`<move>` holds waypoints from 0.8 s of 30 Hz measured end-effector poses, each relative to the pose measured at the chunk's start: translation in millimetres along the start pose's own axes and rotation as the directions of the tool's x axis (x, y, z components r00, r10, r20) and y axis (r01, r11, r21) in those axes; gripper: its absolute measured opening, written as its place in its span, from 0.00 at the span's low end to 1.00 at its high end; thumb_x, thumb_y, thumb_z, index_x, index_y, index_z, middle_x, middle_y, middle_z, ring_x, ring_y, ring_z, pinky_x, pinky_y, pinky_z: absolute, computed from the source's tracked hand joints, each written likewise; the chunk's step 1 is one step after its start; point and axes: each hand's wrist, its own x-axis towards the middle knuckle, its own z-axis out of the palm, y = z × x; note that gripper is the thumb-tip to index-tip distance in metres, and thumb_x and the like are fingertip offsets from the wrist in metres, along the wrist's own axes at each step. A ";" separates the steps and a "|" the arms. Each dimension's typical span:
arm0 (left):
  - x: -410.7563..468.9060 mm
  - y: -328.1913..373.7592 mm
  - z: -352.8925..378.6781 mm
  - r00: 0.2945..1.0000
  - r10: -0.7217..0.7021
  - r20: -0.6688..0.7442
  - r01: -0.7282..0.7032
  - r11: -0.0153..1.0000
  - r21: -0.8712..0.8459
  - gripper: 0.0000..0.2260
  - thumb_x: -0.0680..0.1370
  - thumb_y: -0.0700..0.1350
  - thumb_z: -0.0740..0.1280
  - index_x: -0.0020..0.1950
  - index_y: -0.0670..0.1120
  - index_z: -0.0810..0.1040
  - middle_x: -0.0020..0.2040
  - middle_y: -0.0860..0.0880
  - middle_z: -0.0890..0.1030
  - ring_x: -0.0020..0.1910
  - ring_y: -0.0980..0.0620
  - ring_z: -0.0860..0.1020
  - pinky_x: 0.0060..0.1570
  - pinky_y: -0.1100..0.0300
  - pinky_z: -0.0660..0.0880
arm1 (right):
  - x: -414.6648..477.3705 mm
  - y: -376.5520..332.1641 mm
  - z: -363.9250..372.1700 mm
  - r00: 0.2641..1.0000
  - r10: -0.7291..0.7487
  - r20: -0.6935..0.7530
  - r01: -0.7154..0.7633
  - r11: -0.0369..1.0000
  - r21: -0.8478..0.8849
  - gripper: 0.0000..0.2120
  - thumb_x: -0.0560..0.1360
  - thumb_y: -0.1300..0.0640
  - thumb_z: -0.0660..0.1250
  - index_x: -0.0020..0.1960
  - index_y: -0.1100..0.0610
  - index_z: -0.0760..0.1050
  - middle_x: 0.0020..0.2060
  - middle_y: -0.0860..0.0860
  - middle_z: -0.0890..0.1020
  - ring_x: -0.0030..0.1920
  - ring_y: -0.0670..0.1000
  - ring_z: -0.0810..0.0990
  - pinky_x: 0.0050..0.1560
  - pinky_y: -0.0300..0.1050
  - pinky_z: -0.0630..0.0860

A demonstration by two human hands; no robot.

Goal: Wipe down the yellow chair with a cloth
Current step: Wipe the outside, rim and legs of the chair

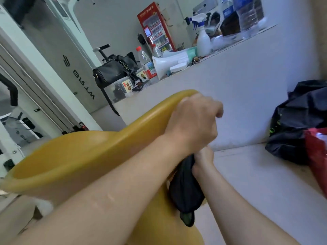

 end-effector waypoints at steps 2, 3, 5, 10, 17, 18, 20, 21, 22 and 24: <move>-53.1 13.9 32.4 0.991 -0.121 -0.059 0.115 0.989 -0.095 0.13 0.71 0.41 0.58 0.48 0.45 0.81 0.44 0.48 0.80 0.45 0.46 0.75 0.43 0.50 0.75 | -5.8 -30.3 -8.6 0.990 -0.113 0.080 0.120 0.989 -0.088 0.05 0.77 0.65 0.63 0.46 0.59 0.77 0.41 0.57 0.81 0.44 0.58 0.81 0.42 0.47 0.77; -74.4 19.8 45.8 0.960 -0.277 -0.029 0.268 0.948 -0.173 0.15 0.74 0.45 0.57 0.54 0.47 0.80 0.49 0.49 0.78 0.49 0.48 0.74 0.48 0.51 0.74 | -11.0 -45.0 -11.2 0.987 -0.127 0.097 0.137 0.986 -0.100 0.06 0.76 0.67 0.64 0.45 0.57 0.76 0.39 0.56 0.80 0.40 0.56 0.80 0.39 0.43 0.75; -96.7 29.7 64.2 0.825 -0.551 0.124 0.553 0.742 -0.379 0.17 0.77 0.52 0.58 0.65 0.52 0.72 0.57 0.52 0.74 0.57 0.52 0.72 0.57 0.56 0.71 | -25.0 -65.7 -12.4 0.985 -0.124 0.118 0.144 0.974 -0.174 0.06 0.74 0.66 0.67 0.49 0.58 0.78 0.38 0.54 0.80 0.35 0.51 0.79 0.35 0.41 0.76; -108.7 43.6 75.0 0.611 -0.648 0.456 0.607 0.013 -0.795 0.15 0.71 0.43 0.72 0.52 0.55 0.71 0.49 0.46 0.83 0.48 0.49 0.82 0.52 0.50 0.78 | -58.1 -88.9 -41.7 0.958 0.157 0.239 -0.045 0.909 -0.415 0.13 0.72 0.59 0.64 0.52 0.63 0.81 0.47 0.59 0.84 0.43 0.58 0.83 0.49 0.53 0.81; -146.3 49.9 58.2 0.810 -0.489 0.324 0.517 0.334 -0.788 0.13 0.74 0.45 0.68 0.55 0.62 0.76 0.47 0.55 0.83 0.48 0.53 0.81 0.52 0.54 0.77 | -93.2 -128.6 -83.7 0.898 -0.008 0.440 0.438 0.111 -0.892 0.10 0.77 0.63 0.65 0.49 0.52 0.84 0.47 0.47 0.86 0.52 0.47 0.82 0.63 0.46 0.75; -154.3 44.6 52.6 0.857 -0.435 0.276 0.480 0.482 -0.733 0.15 0.75 0.45 0.67 0.58 0.62 0.73 0.49 0.56 0.82 0.48 0.53 0.80 0.52 0.56 0.76 | -98.2 -128.7 -82.5 0.881 -0.011 0.472 0.471 -0.061 -0.880 0.07 0.77 0.58 0.67 0.48 0.50 0.84 0.46 0.44 0.85 0.51 0.45 0.82 0.62 0.45 0.75; -168.2 36.7 42.5 0.913 -0.324 0.249 0.405 0.640 -0.653 0.15 0.78 0.46 0.65 0.60 0.62 0.70 0.53 0.56 0.79 0.51 0.54 0.76 0.53 0.58 0.73 | -114.1 -126.3 -71.4 0.875 0.029 0.484 0.472 -0.283 -0.835 0.10 0.76 0.45 0.67 0.43 0.49 0.82 0.40 0.41 0.83 0.43 0.42 0.80 0.54 0.43 0.76; -174.5 33.2 40.0 0.923 -0.276 0.268 0.385 0.668 -0.637 0.14 0.78 0.47 0.64 0.61 0.61 0.70 0.54 0.57 0.78 0.53 0.54 0.75 0.54 0.58 0.72 | -123.2 -125.5 -64.9 0.888 0.068 0.454 0.446 -0.365 -0.817 0.18 0.73 0.36 0.64 0.40 0.50 0.81 0.36 0.41 0.81 0.38 0.43 0.78 0.47 0.42 0.75; -182.1 28.6 40.5 0.923 -0.241 0.301 0.382 0.675 -0.631 0.12 0.79 0.50 0.63 0.61 0.61 0.71 0.54 0.57 0.78 0.53 0.55 0.75 0.54 0.57 0.72 | -132.4 -124.5 -57.7 0.908 0.143 0.393 0.415 -0.426 -0.804 0.25 0.69 0.29 0.62 0.37 0.51 0.80 0.32 0.42 0.78 0.34 0.44 0.76 0.42 0.41 0.72; -198.7 13.5 47.5 0.901 -0.212 0.378 0.412 0.690 -0.594 0.08 0.78 0.56 0.62 0.56 0.60 0.75 0.49 0.58 0.80 0.50 0.55 0.76 0.50 0.55 0.74 | -149.5 -122.1 -43.6 0.922 0.344 0.176 0.350 -0.550 -0.759 0.24 0.64 0.28 0.65 0.38 0.48 0.80 0.32 0.41 0.80 0.34 0.43 0.78 0.41 0.39 0.71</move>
